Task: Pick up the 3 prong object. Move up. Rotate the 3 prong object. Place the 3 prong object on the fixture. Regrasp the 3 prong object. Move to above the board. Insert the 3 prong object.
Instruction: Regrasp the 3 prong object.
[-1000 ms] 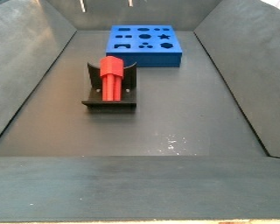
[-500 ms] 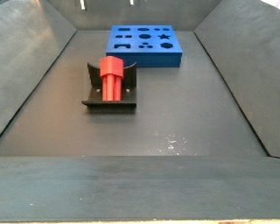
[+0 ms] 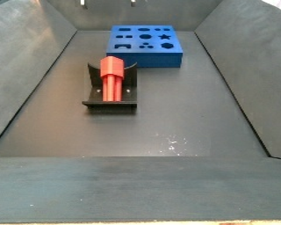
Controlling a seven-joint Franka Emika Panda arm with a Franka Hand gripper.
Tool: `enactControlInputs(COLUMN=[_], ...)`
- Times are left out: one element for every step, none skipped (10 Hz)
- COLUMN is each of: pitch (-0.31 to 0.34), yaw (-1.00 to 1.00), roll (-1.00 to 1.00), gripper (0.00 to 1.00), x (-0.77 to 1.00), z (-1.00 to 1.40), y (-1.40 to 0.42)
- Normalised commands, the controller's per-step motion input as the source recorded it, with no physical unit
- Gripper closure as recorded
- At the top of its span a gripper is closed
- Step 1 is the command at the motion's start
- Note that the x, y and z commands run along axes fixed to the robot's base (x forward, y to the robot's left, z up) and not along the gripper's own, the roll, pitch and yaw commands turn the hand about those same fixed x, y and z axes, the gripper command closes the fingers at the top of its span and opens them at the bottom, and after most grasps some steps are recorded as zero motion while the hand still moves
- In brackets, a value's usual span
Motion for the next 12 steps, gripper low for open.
enactControlInputs(pitch=[0.166, 0.152, 0.123, 0.104, 0.072, 0.044, -0.004, -0.033, -0.061, -0.075, -0.087, -0.087], yaw=[0.14, 0.16, 0.18, 0.19, 0.15, 0.15, 0.14, 0.13, 0.12, 0.1, 0.06, 0.04], roll=[0.75, 0.57, 0.34, 0.26, 0.14, 0.12, 0.1, 0.08, 0.07, 0.07, 0.07, 0.08], gripper=[0.0, 0.0, 0.0, 0.0, 0.0, 0.0, 0.0, 0.0, 0.0, 0.0, 0.0, 0.0], x=[0.1, 0.1, 0.1, 0.09, 0.03, 0.04, 0.05, 0.06, 0.07, 0.08, 0.09, 0.1], z=[-0.02, -0.02, -0.01, -0.01, -1.0, -1.0, -1.0, -1.0, -1.0, -1.0, -1.0, -1.0], y=[-0.05, -0.05, -0.04, -0.03, 0.07, 0.07, 0.06, 0.06, 0.06, 0.06, 0.05, 0.04])
